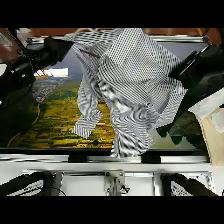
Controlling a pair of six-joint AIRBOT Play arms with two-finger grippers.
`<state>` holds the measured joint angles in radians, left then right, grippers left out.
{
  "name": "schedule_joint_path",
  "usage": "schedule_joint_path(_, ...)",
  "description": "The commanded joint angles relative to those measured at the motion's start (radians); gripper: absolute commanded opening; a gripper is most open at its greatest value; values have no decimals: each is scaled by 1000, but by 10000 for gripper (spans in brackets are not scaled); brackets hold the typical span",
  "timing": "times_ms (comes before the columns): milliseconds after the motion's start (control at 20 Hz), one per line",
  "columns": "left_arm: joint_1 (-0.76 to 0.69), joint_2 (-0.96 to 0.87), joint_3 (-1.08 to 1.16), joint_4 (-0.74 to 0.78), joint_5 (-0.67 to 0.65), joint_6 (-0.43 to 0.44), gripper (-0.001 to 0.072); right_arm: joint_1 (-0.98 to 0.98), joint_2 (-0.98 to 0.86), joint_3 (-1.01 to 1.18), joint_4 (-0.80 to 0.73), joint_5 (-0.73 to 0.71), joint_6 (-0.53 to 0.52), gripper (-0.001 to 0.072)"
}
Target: Fold the shirts.
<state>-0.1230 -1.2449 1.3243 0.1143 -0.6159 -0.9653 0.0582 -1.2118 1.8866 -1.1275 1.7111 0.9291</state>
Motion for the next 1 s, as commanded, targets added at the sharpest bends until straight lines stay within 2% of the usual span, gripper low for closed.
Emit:
schedule_joint_path(0, 6, -10, 88, -1, 61, 12, 58, 45, -23, 0, -21, 74, -36, 83)
schedule_joint_path(200, 18, -23, 134, -2, -29, 11, 58, 96, -38, 0, -64, 29, -24, 83)
schedule_joint_path(350, 10, -22, 134, -1, -205, 13, 57, 121, -40, 0, -56, -142, 57, 83)
schedule_joint_path(450, -12, -16, 137, -2, -282, 91, 57, 137, -40, 0, -48, -253, 127, 83)
schedule_joint_path(600, -71, -10, 181, -10, -294, 185, 57, 186, -56, 0, -45, -285, 239, 83)
schedule_joint_path(700, -113, -10, 240, -36, -284, 243, 57, 243, -75, 0, -46, -274, 266, 83)
schedule_joint_path(850, -143, -10, 340, -42, -282, 247, 57, 325, -98, 0, -90, -291, 282, 83)
schedule_joint_path(950, -143, -9, 383, -38, -348, 243, 57, 333, -95, 0, -128, -339, 320, 83)
